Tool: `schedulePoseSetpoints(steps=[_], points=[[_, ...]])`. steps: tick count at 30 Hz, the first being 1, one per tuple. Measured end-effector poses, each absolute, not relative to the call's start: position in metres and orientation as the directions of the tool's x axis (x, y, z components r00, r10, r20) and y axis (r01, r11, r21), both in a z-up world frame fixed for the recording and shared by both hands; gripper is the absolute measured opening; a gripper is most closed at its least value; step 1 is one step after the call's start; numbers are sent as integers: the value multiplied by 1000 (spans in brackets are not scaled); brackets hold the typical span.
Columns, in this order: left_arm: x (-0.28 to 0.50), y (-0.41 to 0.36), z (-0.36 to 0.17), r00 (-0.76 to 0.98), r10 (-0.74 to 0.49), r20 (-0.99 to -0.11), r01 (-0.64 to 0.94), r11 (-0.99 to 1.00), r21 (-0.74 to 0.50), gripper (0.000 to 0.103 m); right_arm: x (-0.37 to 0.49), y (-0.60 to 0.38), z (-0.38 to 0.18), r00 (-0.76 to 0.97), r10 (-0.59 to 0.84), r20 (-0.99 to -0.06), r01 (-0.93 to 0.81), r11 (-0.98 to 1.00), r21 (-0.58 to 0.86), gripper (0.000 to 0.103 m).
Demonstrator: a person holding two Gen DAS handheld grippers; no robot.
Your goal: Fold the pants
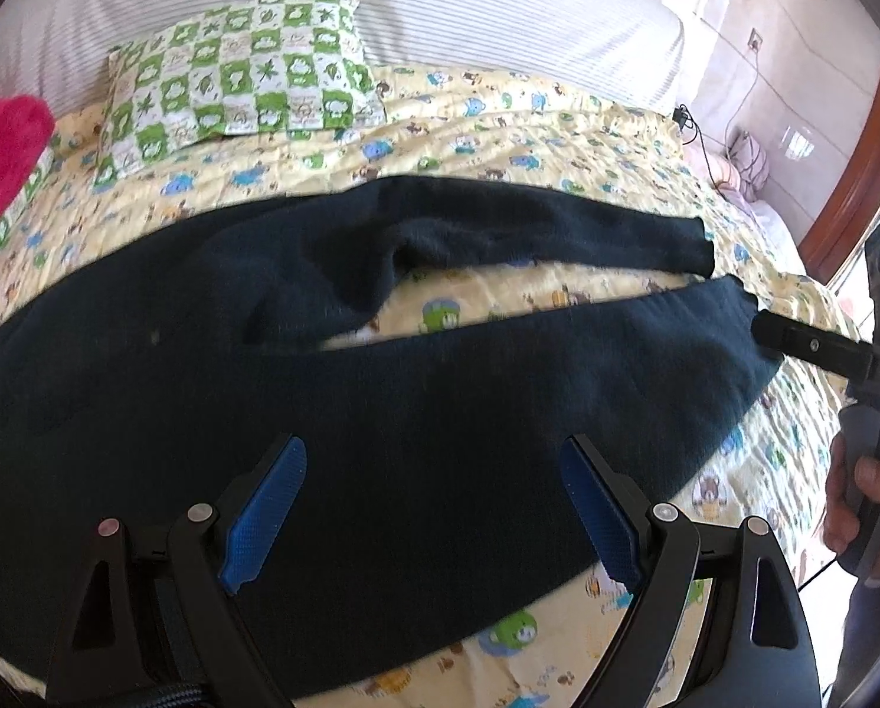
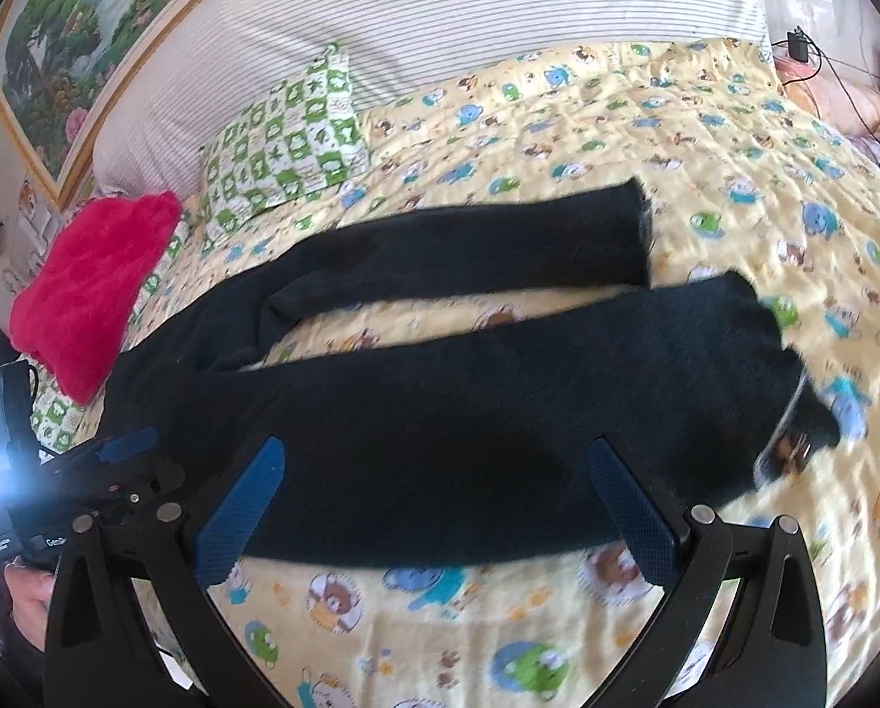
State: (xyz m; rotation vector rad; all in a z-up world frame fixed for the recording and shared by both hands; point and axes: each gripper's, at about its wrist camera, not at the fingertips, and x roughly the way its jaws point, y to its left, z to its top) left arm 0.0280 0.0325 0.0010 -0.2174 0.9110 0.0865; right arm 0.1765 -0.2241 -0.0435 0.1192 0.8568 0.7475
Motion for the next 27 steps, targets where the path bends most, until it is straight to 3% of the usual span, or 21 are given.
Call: schedulePoseSetpoints(steps=[16,21,27], points=[[154,105,28,581,-73,-811,-24,994,-107,89,299,-241,-19,404,653,-641,-484,747,456,99],[206,123,11,493,-130,-860,49,991,-121,88,353,-245,-30,340,652,-678,-414,751,514,75],[238,119,-12,427,-168,-889,127,984,-125,88,382,-233,-50,213,623,-753,-416,755,507,54]])
